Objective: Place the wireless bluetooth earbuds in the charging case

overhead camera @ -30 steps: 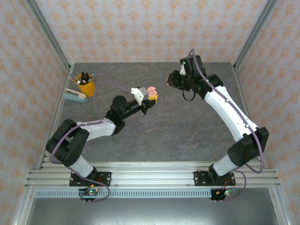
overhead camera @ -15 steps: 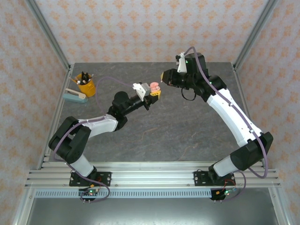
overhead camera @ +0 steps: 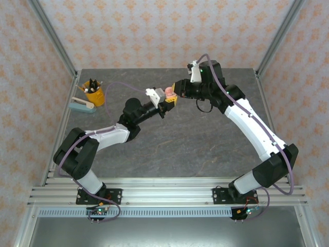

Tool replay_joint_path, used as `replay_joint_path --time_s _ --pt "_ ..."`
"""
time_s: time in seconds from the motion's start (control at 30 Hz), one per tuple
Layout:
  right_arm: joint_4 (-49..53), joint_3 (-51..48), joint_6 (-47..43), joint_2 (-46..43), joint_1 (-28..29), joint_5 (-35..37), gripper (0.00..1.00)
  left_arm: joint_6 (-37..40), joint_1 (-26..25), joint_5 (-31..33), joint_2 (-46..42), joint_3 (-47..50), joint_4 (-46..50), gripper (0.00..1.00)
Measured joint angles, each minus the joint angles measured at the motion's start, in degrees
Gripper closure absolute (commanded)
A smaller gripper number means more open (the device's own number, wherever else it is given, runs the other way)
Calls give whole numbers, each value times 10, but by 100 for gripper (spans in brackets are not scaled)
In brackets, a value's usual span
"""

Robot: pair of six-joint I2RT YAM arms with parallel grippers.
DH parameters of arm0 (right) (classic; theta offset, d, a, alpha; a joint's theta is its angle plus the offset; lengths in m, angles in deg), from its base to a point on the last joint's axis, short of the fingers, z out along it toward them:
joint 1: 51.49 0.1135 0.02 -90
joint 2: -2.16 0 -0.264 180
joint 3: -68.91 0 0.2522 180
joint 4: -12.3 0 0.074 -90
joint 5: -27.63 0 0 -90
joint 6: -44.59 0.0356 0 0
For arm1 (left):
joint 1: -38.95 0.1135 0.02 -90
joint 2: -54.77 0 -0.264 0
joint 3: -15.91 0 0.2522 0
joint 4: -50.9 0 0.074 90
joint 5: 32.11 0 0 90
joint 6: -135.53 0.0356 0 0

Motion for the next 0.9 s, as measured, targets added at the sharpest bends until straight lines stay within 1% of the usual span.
replay_joint_path --time_s 0.9 --pt "-9 -15 -5 -1 0 -2 85 -15 0 -7 21 -15 9 100"
